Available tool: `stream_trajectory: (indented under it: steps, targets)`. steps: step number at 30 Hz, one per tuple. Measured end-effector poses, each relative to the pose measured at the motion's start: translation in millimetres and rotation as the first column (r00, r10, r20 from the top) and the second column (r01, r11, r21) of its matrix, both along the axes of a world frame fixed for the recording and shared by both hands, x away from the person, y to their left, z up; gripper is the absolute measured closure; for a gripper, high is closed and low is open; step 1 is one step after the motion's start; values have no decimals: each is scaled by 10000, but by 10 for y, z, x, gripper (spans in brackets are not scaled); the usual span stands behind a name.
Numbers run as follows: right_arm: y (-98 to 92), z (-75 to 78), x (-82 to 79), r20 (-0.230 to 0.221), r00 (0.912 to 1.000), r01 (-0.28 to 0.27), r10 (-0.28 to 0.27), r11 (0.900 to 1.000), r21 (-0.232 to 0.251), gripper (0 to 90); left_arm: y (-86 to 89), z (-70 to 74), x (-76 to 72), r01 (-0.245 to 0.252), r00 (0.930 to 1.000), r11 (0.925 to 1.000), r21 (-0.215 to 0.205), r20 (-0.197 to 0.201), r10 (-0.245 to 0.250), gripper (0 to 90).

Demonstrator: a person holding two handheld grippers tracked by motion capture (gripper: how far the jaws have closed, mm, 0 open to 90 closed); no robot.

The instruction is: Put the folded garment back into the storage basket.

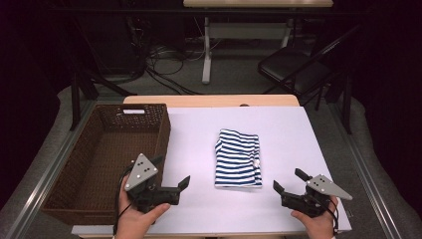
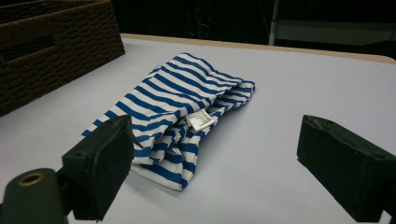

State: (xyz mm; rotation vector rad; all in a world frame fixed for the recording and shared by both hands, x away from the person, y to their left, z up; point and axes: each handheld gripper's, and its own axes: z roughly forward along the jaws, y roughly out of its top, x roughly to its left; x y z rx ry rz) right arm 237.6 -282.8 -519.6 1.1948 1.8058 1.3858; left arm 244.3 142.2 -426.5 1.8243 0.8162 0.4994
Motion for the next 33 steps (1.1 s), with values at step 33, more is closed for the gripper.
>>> stream_trajectory:
  steps: [33]
  targets:
    - [-12, -4, 3, -9, 10000, 36, -36, 10000, -14, 118, -759, 61, 764, 661, 9964, 9975, 240, -550, -647, 7]
